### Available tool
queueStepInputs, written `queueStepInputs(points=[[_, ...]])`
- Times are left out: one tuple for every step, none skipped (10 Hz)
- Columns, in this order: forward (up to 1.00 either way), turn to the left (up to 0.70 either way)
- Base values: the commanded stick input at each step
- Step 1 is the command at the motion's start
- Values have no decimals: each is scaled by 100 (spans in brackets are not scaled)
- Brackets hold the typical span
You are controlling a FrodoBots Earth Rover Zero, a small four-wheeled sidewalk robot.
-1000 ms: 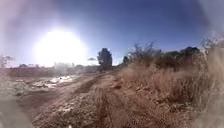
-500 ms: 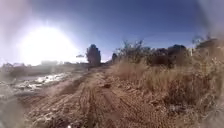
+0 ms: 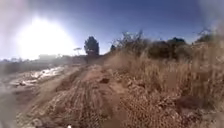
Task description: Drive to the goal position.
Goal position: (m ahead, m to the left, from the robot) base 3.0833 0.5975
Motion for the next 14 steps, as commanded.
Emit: queueStepInputs(points=[[50, 0], [50, 0], [50, 0], [50, 0], [50, 0], [50, 0], [50, 0], [50, 0], [50, 0], [50, 0], [50, 0], [50, 0], [50, 0], [50, 0]])
